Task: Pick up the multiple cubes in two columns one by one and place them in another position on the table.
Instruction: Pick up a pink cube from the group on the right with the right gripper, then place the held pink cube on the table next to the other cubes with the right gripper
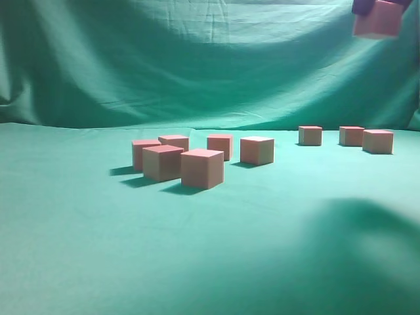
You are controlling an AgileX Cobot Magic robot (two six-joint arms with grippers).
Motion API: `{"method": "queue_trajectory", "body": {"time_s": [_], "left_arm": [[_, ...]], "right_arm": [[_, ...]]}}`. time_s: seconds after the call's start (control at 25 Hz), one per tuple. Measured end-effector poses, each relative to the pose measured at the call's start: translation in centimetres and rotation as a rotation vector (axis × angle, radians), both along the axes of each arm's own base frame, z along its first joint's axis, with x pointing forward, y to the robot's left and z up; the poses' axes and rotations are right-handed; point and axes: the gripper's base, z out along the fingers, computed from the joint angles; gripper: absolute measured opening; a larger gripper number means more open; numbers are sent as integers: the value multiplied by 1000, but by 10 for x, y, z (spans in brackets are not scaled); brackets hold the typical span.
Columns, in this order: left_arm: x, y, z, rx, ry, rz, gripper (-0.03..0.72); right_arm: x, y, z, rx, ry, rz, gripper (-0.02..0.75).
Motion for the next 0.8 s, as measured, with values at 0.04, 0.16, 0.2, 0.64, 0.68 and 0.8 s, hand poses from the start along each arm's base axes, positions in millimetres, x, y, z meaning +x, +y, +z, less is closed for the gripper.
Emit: {"method": "queue_trajectory", "body": {"time_s": [0.04,0.16,0.2,0.64,0.68,0.8], "left_arm": [[0,0,0,0,0,0,0],[0,0,0,0,0,0,0],[0,0,0,0,0,0,0],[0,0,0,0,0,0,0],[0,0,0,0,0,0,0],[0,0,0,0,0,0,0]], "right_arm": [[-8,1,-2,18,-1,38,253],[-28,6,-20,26,41,141,253],[-34,11,-25,17,50,177,253],[-77,99,-51,15,-6,377,253],[-77,103,-56,22,12,339,253],[-72,111,-70,39,60,241,253]]}}
